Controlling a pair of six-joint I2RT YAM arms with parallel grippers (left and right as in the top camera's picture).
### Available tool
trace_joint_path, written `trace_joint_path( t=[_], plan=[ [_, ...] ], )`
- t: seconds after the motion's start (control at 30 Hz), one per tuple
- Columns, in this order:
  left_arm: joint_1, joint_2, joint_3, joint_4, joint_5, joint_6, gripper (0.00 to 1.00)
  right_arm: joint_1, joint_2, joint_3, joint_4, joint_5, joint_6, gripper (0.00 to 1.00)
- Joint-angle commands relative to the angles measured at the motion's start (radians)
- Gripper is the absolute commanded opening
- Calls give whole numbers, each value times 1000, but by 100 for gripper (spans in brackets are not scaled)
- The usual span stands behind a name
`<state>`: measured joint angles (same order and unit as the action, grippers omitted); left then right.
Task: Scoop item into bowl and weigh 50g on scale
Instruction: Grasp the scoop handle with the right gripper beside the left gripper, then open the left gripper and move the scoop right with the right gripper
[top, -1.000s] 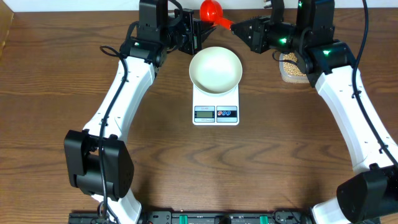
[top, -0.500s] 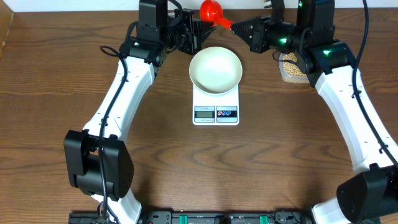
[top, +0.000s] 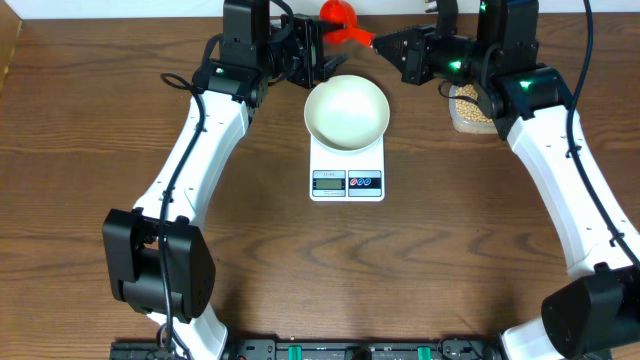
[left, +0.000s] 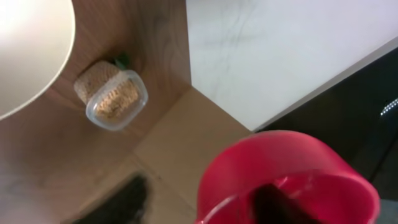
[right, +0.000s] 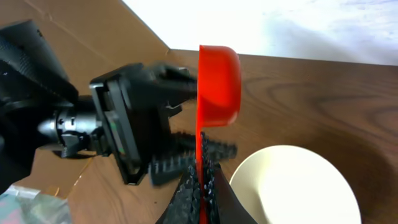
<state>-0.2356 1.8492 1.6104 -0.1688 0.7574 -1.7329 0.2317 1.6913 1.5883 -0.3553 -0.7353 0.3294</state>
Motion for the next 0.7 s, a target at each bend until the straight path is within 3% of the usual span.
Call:
trace_joint_path(
  t=[0.0, 0.07, 0.2, 0.27, 0.43, 0.53, 0.67],
  plan=[
    [5, -24, 17, 1, 13, 9, 79, -18, -4, 14, 0, 51, 31, 1],
    [5, -24, 17, 1, 13, 9, 86, -30, -4, 14, 0, 68, 38, 1],
    [5, -24, 17, -4, -3, 23, 88, -63, -4, 14, -2, 130, 59, 1],
    [5, -24, 17, -6, -32, 95, 89, -86, -4, 14, -1, 149, 60, 1],
    [16, -24, 17, -7, -114, 544, 89, -166, -9, 14, -27, 150, 63, 1],
    [18, -24, 17, -25, -117, 947, 88, -242, -31, 14, -83, 150, 47, 1],
    [22, -24, 17, -131, -172, 1101, 88, -312, -61, 14, -131, 150, 5, 1]
  ],
)
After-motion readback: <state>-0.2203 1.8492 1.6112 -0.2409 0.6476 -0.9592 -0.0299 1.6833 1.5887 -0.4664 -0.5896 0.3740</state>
